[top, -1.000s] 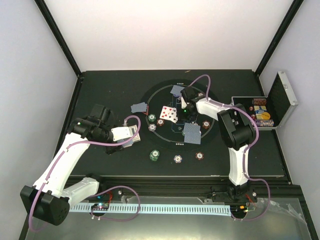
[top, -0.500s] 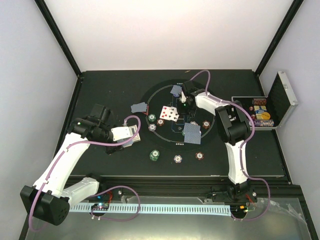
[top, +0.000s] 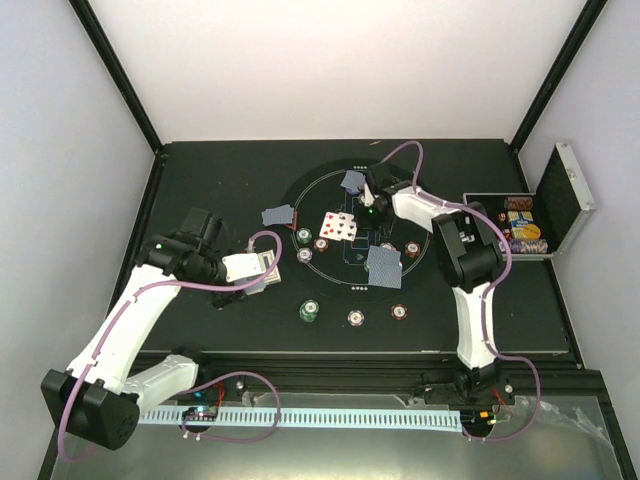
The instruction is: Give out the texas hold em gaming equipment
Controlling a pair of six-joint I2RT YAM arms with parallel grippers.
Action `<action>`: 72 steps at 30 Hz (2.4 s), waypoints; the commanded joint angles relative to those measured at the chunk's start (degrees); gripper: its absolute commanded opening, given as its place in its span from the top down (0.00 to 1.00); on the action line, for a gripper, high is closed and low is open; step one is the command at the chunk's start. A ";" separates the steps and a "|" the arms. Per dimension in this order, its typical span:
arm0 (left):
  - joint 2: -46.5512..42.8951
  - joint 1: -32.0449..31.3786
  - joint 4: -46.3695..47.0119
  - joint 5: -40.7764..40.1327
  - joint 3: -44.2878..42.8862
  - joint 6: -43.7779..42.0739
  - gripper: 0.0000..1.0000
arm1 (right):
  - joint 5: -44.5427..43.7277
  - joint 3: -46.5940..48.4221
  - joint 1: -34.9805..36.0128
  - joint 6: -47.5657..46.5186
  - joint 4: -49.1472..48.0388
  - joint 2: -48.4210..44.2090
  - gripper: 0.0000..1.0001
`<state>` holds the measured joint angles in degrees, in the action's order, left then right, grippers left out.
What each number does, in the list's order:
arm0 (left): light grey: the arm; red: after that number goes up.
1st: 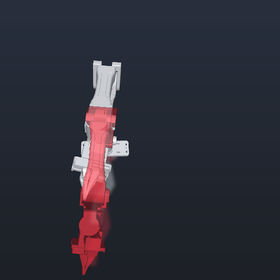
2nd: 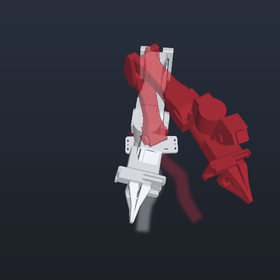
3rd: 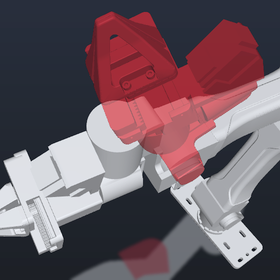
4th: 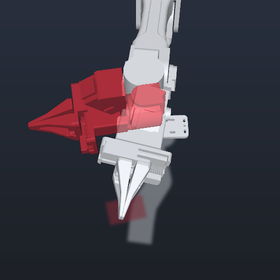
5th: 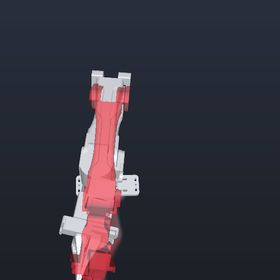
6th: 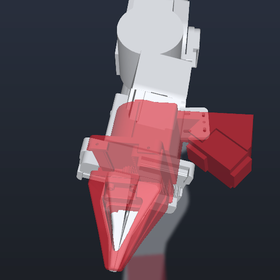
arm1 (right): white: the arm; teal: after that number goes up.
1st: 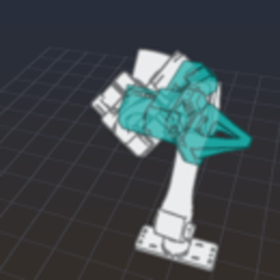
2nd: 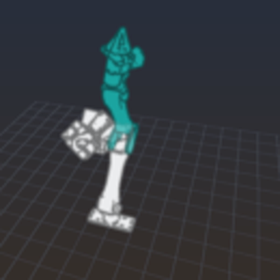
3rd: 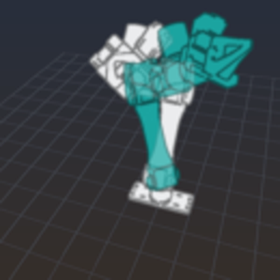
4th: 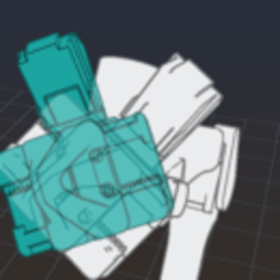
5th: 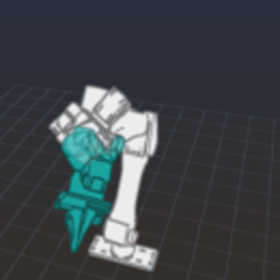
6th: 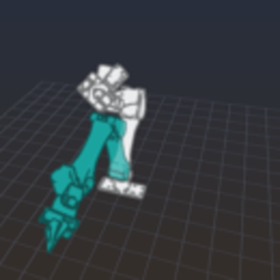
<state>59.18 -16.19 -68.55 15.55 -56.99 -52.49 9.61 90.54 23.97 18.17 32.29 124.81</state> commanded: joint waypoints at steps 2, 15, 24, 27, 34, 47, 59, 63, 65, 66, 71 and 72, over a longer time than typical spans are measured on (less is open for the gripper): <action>0.20 0.10 0.72 0.09 -1.16 -0.60 0.98 | -1.31 -9.75 -0.33 1.15 -2.78 -7.57 0.93; -0.87 0.10 -0.46 0.40 -1.82 -0.24 0.98 | 0.23 -29.57 -0.32 4.32 -10.60 -16.75 0.94; -0.68 0.10 -0.53 0.77 -2.25 -0.24 0.98 | -0.96 -37.98 0.11 6.86 -12.27 -23.28 0.96; -0.62 0.10 -0.57 0.80 -2.25 -0.25 0.99 | -0.95 -40.27 0.12 7.70 -13.07 -24.93 0.97; -0.71 0.10 -0.53 0.75 -2.33 -0.42 0.99 | -1.37 -39.83 0.20 7.92 -11.65 -27.72 0.97; -0.76 0.10 -0.57 1.62 -2.70 -0.04 0.98 | 4.13 -35.78 5.78 15.59 -10.82 -41.97 0.66; -0.53 0.10 -0.09 4.18 -2.99 0.28 0.98 | 22.44 -39.04 24.60 38.79 -42.68 -38.34 0.26; -0.42 0.10 -0.13 4.14 -2.54 0.20 0.98 | 26.31 -38.24 28.37 45.44 -54.37 -32.35 0.23; -0.55 0.10 -0.01 4.05 -2.43 0.13 0.98 | 27.44 -37.21 29.80 47.92 -57.95 -29.75 0.23; -0.55 0.10 -0.01 3.97 -2.39 0.11 0.98 | 27.82 -37.06 30.27 48.82 -59.47 -28.77 0.23; -0.68 0.10 -0.13 3.37 -2.16 -0.07 0.99 | 28.54 -38.23 31.14 51.47 -64.22 -27.37 0.22; -0.71 0.10 -0.16 3.28 -2.17 -0.15 0.98 | 28.49 -38.51 31.20 51.31 -63.86 -27.54 0.22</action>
<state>59.20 -16.03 -69.08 17.61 -57.32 -52.45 36.01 51.59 54.63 66.02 -23.22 97.82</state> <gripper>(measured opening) 0.670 0.777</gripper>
